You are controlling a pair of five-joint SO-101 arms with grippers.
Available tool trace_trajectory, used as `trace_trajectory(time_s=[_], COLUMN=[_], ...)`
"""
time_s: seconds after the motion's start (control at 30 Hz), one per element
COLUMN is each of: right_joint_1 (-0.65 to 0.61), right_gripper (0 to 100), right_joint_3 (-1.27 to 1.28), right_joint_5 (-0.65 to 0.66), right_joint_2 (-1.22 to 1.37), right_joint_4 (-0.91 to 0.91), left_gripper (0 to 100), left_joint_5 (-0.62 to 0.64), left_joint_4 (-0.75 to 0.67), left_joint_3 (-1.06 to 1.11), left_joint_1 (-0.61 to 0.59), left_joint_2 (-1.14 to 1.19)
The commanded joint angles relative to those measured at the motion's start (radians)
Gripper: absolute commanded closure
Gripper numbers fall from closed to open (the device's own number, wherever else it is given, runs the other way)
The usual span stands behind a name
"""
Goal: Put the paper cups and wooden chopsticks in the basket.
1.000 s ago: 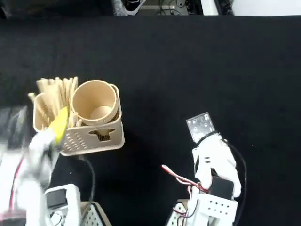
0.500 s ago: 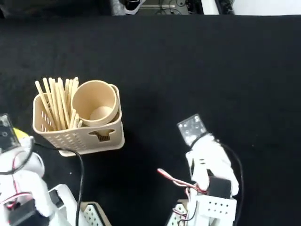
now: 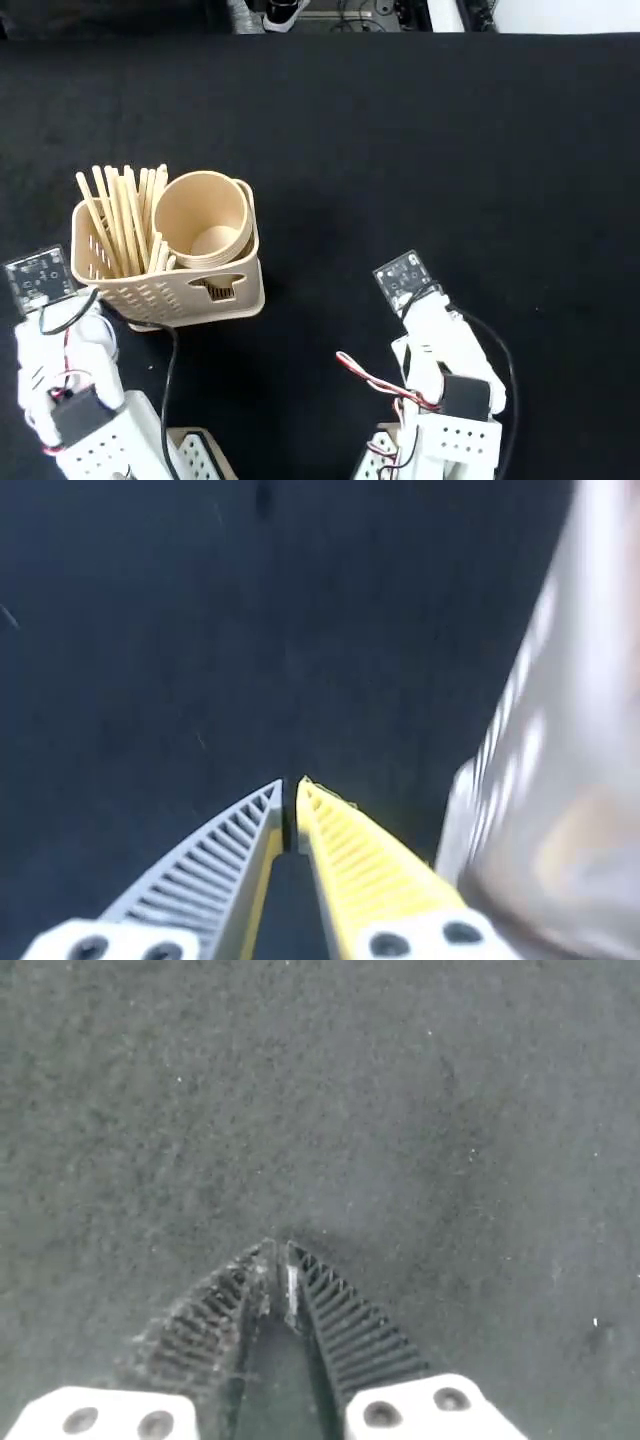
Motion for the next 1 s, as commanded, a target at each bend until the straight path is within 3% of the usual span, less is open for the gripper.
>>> trace_trajectory(time_s=[0.0, 0.1, 0.23, 0.53, 0.73, 0.97], right_joint_1=[-0.009, -0.009, -0.009, -0.009, -0.009, -0.009], right_gripper=[98.5, 98.5, 98.5, 98.5, 98.5, 98.5], right_joint_3=[-0.002, -0.002, -0.002, -0.002, -0.002, -0.002], right_joint_5=[0.006, 0.006, 0.006, 0.006, 0.006, 0.006], right_joint_2=[-0.048, -0.048, -0.048, -0.048, -0.048, -0.048], right_joint_4=[0.008, 0.008, 0.008, 0.008, 0.008, 0.008], left_gripper=[96, 96, 96, 97, 97, 97], left_joint_5=[-0.011, -0.011, -0.009, -0.002, 0.133, 0.186], left_joint_4=[-0.014, 0.066, 0.209, 0.203, 0.201, 0.201], left_joint_3=[0.160, 0.160, 0.160, 0.160, 0.160, 0.160], left_joint_1=[0.013, 0.002, 0.076, 0.228, 0.317, 0.417], left_joint_2=[-0.009, -0.008, -0.008, -0.008, -0.008, -0.008])
